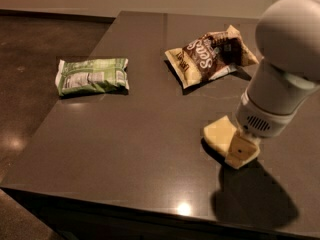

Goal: Move sponge near brown chip bag

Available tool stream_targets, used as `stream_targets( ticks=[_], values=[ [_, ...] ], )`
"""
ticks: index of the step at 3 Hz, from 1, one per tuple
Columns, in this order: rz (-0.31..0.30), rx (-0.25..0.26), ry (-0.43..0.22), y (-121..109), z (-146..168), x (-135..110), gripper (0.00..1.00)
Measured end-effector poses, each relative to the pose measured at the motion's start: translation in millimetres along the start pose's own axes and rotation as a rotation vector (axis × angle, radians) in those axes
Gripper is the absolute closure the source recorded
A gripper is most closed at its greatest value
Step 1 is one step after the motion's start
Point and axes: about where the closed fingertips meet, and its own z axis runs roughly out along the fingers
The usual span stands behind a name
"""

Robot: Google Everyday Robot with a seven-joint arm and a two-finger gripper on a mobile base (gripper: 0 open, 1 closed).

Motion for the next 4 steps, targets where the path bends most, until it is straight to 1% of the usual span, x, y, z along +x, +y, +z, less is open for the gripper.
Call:
stream_targets(
  ticks=[1,2,3,4],
  values=[
    [-0.008,0.035,-0.036,-20,-41,-17,1.0],
    [-0.008,0.035,-0.036,-20,-41,-17,1.0],
    [0.006,0.053,-0.056,-38,-43,-30,1.0],
    [0.033,0.071,-0.088,-76,-46,-53,1.0]
  ],
)
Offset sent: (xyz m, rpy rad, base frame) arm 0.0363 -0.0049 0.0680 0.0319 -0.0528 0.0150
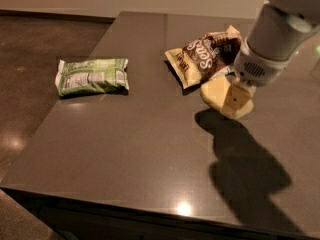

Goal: Move sponge near brown chip bag

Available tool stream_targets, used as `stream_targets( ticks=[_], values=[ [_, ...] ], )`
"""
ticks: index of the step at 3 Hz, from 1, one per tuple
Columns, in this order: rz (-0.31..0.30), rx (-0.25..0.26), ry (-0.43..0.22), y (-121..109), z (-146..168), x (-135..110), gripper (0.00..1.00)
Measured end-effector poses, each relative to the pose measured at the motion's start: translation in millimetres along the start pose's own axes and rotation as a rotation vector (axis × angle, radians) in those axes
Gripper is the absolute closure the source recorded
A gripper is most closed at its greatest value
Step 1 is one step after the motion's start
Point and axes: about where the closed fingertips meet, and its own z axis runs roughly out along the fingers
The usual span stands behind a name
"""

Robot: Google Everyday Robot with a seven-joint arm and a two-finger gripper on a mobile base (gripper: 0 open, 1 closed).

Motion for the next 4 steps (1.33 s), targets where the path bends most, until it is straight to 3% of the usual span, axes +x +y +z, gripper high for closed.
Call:
stream_targets(
  ticks=[1,2,4],
  values=[
    [0.026,0.01,-0.031,-35,-1,-19,1.0],
    [0.047,0.01,-0.066,-62,3,-37,0.83],
    [0.052,-0.042,-0.095,-86,31,-69,0.28]
  ],
)
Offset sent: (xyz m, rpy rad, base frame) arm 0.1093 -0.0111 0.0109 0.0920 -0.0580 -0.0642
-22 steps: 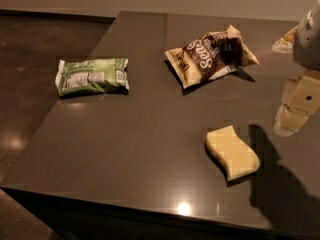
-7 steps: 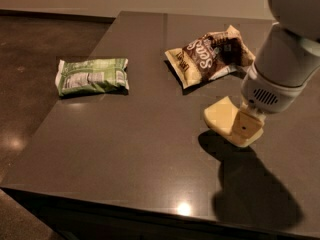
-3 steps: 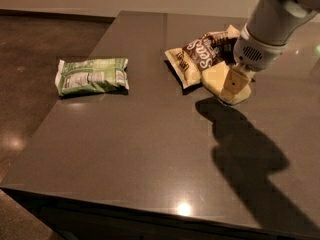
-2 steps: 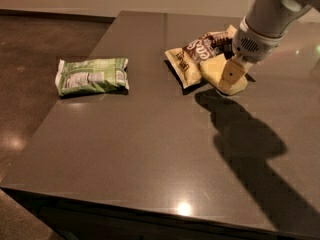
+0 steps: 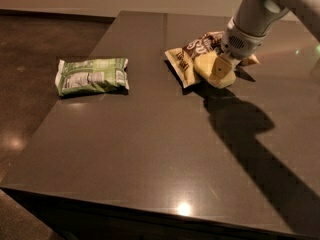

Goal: Move sponge near brown chip bag

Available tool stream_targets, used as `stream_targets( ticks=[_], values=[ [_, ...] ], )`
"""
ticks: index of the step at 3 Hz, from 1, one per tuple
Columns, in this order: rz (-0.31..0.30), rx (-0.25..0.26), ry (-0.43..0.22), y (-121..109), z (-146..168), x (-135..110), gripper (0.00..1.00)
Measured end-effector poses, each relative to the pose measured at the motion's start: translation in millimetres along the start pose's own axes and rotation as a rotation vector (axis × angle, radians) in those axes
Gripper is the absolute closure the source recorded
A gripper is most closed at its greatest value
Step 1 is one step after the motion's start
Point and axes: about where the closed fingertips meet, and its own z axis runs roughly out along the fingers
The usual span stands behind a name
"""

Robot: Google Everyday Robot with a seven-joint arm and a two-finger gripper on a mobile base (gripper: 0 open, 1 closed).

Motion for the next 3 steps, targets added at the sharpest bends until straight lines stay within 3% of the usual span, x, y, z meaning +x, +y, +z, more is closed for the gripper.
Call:
stream_targets(
  ticks=[1,2,3],
  values=[
    [0.007,-0.023,-0.022,-2.9,10.3,-4.8,0.06],
    [0.006,-0.025,-0.024,-2.9,12.2,-5.8,0.0],
    [0.006,-0.025,-0.024,-2.9,12.2,-5.9,0.0]
  ],
)
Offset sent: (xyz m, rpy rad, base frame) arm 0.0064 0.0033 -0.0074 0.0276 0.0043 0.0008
